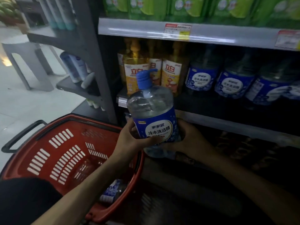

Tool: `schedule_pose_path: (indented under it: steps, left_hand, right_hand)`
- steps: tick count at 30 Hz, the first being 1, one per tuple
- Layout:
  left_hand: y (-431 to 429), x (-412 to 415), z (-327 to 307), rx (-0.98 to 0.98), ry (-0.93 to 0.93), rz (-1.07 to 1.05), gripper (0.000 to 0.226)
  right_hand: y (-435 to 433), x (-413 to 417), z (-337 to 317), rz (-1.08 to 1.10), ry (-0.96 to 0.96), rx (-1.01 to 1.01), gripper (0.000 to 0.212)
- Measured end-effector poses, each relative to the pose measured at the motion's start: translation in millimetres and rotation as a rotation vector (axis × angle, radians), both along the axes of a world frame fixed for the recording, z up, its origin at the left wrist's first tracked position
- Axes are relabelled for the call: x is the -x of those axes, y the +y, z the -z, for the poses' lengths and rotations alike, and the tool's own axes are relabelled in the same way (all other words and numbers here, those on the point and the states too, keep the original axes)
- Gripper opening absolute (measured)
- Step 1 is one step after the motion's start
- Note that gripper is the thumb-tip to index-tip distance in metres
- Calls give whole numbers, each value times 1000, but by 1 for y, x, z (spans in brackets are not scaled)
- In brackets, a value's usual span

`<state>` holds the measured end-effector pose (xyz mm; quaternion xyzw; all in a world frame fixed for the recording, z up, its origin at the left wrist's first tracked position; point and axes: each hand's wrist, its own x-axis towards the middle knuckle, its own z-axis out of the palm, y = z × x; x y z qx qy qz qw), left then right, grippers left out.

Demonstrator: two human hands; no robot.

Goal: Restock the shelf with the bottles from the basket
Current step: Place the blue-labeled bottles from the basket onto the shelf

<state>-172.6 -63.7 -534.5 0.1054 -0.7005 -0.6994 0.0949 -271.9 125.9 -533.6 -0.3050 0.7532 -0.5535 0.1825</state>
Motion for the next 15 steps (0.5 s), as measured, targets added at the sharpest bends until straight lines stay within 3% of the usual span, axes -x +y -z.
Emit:
schedule_pose_path:
  steps: [8, 11, 15]
  left_hand:
    - [55, 23, 0, 221, 131, 69, 82]
    - [82, 37, 0, 312, 177, 123, 96]
    - [121, 62, -14, 470, 291, 181, 100]
  right_hand:
    - [57, -4, 13, 223, 30, -1, 83]
    - [86, -4, 21, 314, -11, 89, 83]
    - [120, 6, 17, 465, 79, 181, 70]
